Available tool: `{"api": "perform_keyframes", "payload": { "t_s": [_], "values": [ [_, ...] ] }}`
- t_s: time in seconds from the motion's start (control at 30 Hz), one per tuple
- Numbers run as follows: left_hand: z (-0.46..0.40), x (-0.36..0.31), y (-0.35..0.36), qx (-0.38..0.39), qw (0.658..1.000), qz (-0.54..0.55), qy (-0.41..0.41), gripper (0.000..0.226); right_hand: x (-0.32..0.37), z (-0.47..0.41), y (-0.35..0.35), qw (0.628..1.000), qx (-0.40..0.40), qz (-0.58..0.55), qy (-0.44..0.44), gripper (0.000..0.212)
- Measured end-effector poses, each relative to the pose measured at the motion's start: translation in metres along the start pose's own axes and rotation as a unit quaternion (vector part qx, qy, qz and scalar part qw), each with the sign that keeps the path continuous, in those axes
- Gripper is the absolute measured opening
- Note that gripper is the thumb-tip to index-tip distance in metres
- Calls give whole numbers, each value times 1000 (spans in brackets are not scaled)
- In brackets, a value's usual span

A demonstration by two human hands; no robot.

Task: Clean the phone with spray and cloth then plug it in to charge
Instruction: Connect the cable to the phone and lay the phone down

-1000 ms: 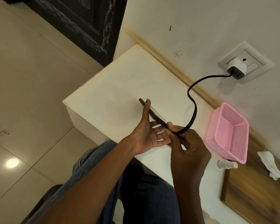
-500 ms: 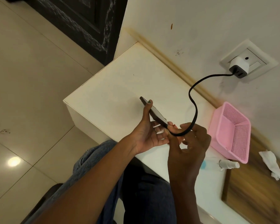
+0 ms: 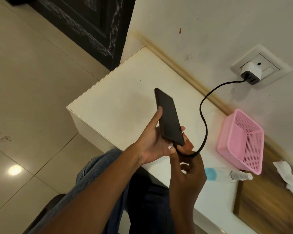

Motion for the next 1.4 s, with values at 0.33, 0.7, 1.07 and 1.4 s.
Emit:
{"api": "perform_keyframes", "payload": {
  "t_s": [0.33, 0.7, 1.07, 1.4],
  "values": [
    [6, -6, 11, 27, 999, -1, 33, 78, -18, 23, 10, 992, -28, -5, 124, 18],
    [5, -18, 9, 25, 996, 4, 88, 74, -1, 14, 22, 998, -11, 2, 69, 39],
    [9, -25, 6, -11, 993, -22, 115, 72, -10, 8, 28, 996, 54, 36, 66, 30],
    [9, -15, 1, -12, 997, -5, 78, 77, -9, -26, -12, 980, 153, 41, 116, 39]
  ]
}}
Point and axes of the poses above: each hand's wrist, its own z-axis away from the middle knuckle, its own y-axis out of the palm, x = y × z, the point moved 10 cm from there along -z, towards the middle knuckle, and after that the axes turned 2 degrees about -z, right-handed, at the moved point
